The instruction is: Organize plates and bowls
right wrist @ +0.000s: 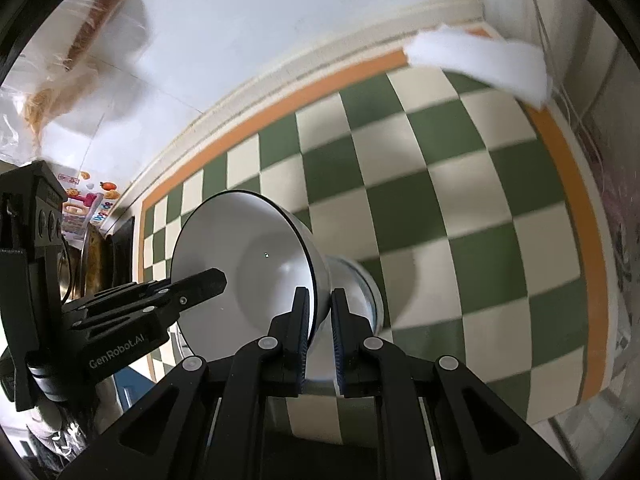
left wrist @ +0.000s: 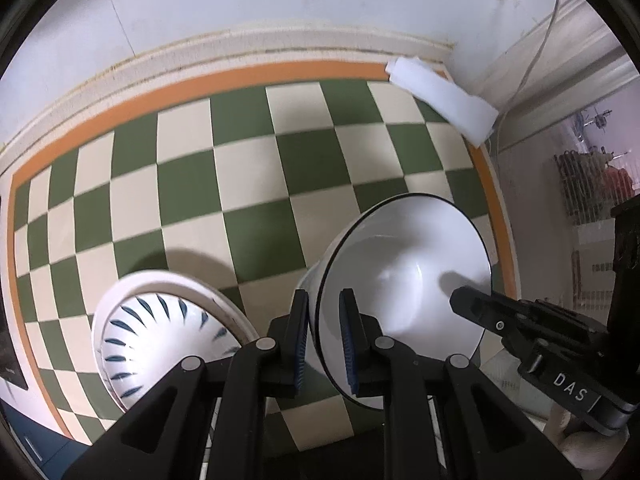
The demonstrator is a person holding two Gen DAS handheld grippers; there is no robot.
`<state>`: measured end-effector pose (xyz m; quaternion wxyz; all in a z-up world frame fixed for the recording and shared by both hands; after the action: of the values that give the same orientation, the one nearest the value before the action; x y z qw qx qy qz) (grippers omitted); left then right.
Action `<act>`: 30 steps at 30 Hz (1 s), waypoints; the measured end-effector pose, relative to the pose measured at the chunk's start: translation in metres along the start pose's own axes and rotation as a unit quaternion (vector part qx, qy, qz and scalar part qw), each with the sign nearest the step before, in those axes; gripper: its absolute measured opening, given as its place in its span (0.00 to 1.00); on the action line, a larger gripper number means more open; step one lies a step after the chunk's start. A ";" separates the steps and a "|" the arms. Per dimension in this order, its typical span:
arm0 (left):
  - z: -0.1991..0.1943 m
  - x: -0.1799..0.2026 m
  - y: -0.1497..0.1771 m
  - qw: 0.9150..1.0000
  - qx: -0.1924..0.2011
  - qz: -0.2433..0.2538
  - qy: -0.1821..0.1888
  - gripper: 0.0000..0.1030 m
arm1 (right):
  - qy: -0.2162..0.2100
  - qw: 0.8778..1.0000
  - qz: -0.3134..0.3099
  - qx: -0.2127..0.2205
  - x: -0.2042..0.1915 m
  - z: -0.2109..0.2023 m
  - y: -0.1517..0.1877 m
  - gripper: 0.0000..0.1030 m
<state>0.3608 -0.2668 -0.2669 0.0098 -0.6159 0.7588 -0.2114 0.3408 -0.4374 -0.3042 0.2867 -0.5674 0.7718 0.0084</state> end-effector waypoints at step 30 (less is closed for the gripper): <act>0.049 0.002 0.024 0.995 -0.049 0.047 -0.068 0.13 | 0.018 0.998 0.003 -0.058 0.020 0.047 0.030 0.12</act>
<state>0.3518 -0.2801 -0.3191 0.0411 -0.5920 0.7941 -0.1315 0.3306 -0.4286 -0.3617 0.2392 -0.5807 0.7770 0.0437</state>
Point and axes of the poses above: each gripper's, at about its wrist camera, not at the fingertips, and z roughly the way its jaws point, x to its right, y to its underside, the point moved 3 cm from there along z, roughly the way its jaws point, and after that the axes turned 12 degrees about x, right-handed, at the moved point
